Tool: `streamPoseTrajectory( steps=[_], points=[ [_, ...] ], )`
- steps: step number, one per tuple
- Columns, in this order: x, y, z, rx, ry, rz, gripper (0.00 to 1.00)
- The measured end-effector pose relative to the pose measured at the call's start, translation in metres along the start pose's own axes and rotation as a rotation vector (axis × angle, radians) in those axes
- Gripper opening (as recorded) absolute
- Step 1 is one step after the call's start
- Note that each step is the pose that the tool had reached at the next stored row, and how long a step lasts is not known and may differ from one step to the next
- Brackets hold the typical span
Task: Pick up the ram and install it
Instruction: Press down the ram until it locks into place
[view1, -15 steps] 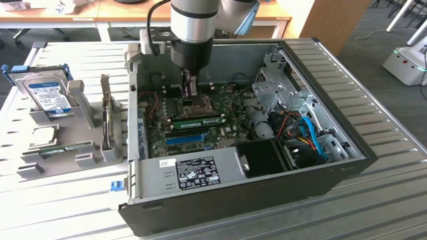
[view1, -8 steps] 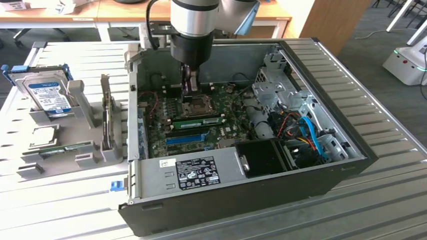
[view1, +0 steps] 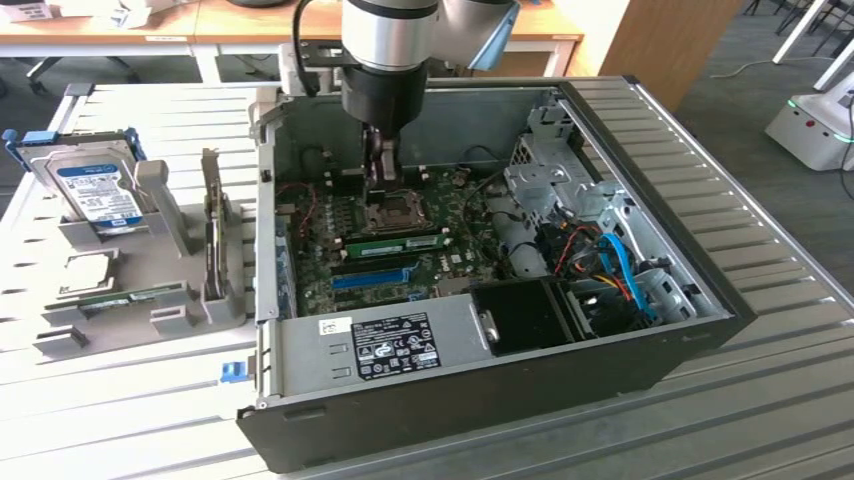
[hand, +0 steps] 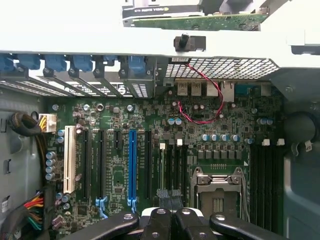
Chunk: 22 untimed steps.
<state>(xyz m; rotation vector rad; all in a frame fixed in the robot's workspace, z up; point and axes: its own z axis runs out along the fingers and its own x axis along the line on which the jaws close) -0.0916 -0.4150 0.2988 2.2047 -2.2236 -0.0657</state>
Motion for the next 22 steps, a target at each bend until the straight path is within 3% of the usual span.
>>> streamPoseTrajectory(
  steps=[15,22],
  points=[
    [0.000,-0.0388,-0.0014,-0.0064,-0.0001,0.001,0.11],
    [0.000,-0.0458,-0.0016,-0.0076,-0.0001,0.001,0.11]
  ],
)
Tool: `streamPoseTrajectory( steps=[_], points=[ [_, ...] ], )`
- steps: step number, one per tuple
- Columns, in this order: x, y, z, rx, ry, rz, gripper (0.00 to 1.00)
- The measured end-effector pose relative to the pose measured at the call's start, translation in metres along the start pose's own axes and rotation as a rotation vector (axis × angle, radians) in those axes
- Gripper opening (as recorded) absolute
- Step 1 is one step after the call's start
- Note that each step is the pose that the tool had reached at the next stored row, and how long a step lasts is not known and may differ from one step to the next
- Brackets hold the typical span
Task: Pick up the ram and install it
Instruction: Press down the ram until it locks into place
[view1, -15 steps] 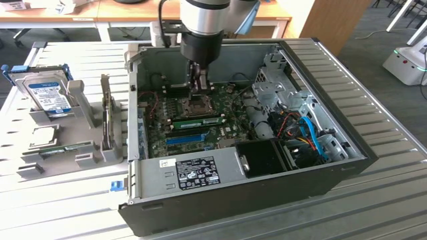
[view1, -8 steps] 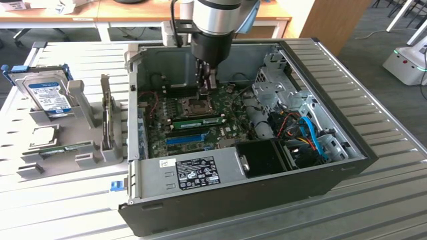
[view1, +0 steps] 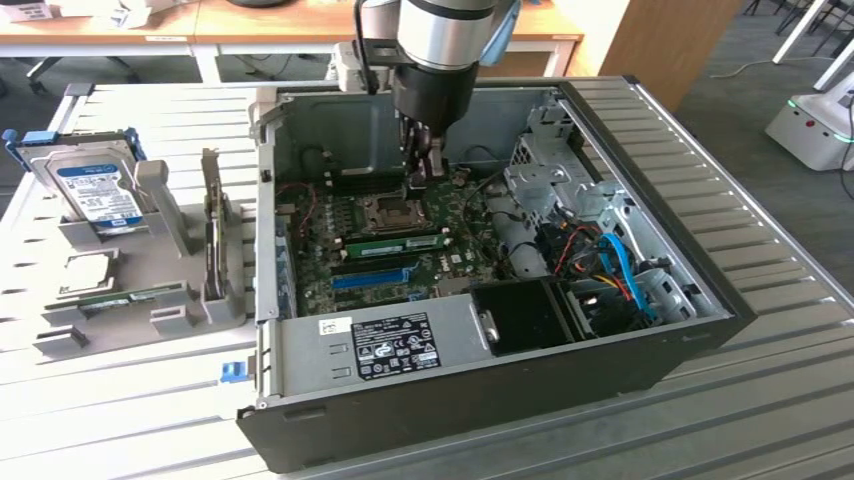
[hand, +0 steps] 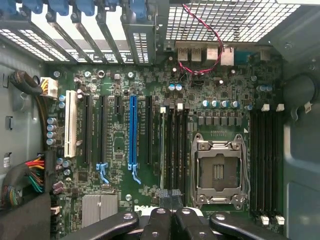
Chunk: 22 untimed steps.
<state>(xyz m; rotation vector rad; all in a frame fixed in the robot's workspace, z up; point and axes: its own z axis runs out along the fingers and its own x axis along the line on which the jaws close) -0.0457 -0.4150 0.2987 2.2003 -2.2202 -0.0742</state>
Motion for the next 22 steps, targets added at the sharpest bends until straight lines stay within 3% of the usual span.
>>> streamPoseTrajectory(
  steps=[6,22],
  points=[
    [0.000,0.0002,-0.0042,0.0000,0.0001,0.000,0.11],
    [-0.001,0.0016,-0.0398,0.0000,0.0001,0.000,0.11]
  ],
)
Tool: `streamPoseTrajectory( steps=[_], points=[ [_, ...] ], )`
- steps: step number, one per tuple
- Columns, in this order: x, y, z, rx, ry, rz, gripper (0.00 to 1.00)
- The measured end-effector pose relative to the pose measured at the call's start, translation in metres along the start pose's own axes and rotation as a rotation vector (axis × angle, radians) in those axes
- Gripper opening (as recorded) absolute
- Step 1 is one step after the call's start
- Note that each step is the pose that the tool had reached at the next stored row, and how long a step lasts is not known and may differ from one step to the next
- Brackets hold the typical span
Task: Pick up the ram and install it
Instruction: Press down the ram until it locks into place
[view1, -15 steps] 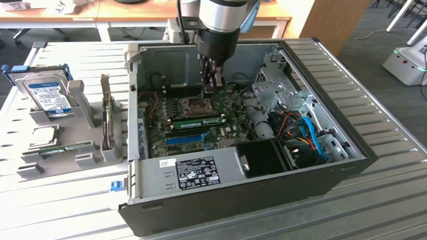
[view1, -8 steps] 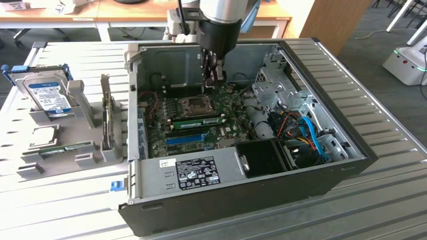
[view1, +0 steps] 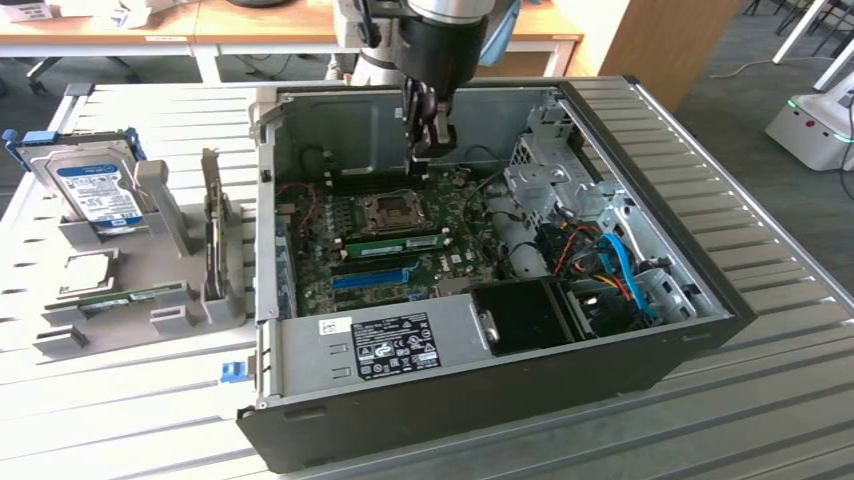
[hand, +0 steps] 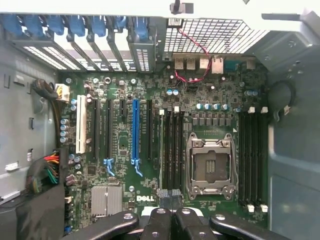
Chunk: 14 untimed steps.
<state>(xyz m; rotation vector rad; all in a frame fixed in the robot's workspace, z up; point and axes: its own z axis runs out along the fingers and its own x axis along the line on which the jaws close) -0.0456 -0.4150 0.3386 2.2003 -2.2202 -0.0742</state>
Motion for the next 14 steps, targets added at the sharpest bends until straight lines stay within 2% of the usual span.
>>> streamPoseTrajectory(
  steps=[14],
  points=[
    [0.0000,0.0000,-0.0011,0.0000,0.0000,0.000,0.11]
  ],
)
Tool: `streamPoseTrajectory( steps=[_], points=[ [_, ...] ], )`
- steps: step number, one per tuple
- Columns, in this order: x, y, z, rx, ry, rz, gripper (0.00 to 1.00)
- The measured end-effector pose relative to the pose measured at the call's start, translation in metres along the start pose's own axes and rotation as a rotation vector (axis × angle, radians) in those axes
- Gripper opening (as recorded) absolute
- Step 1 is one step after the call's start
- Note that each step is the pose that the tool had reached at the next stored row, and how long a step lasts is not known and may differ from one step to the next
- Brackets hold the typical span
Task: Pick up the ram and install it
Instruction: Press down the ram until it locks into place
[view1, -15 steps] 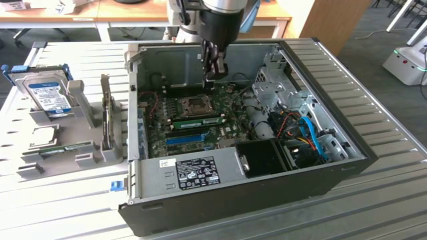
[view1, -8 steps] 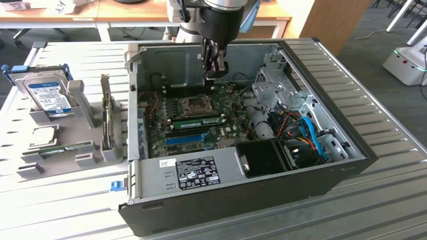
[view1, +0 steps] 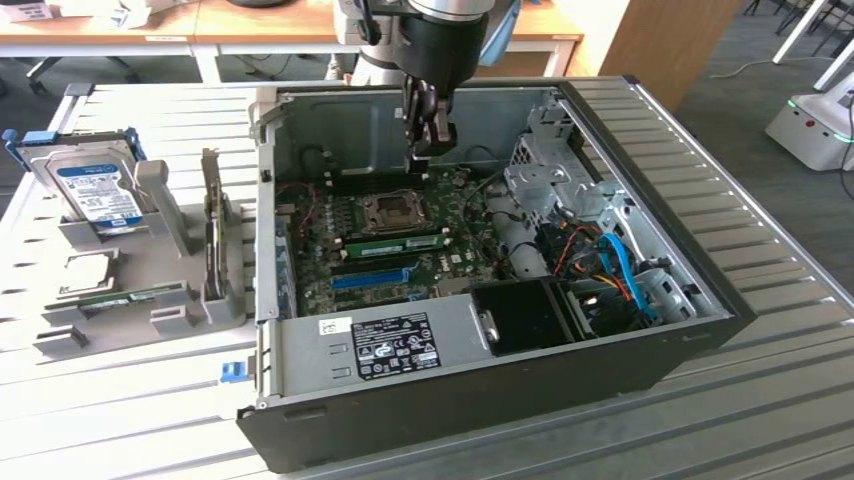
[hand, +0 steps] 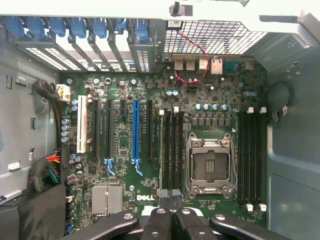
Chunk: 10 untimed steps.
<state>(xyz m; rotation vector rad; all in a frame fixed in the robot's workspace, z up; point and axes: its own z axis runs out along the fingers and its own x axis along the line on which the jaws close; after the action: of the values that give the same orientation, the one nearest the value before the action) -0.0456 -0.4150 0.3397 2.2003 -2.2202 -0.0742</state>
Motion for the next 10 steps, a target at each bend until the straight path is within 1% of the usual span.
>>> streamPoseTrajectory(
  steps=[3,7,10],
  points=[
    [0.0000,0.0001,0.0000,0.0001,-0.0021,0.006,0.11],
    [0.0000,0.0000,0.0006,0.0013,-0.0044,0.057,0.11],
    [0.0000,-0.0001,0.0014,0.0024,-0.0065,0.105,0.11]
  ],
)
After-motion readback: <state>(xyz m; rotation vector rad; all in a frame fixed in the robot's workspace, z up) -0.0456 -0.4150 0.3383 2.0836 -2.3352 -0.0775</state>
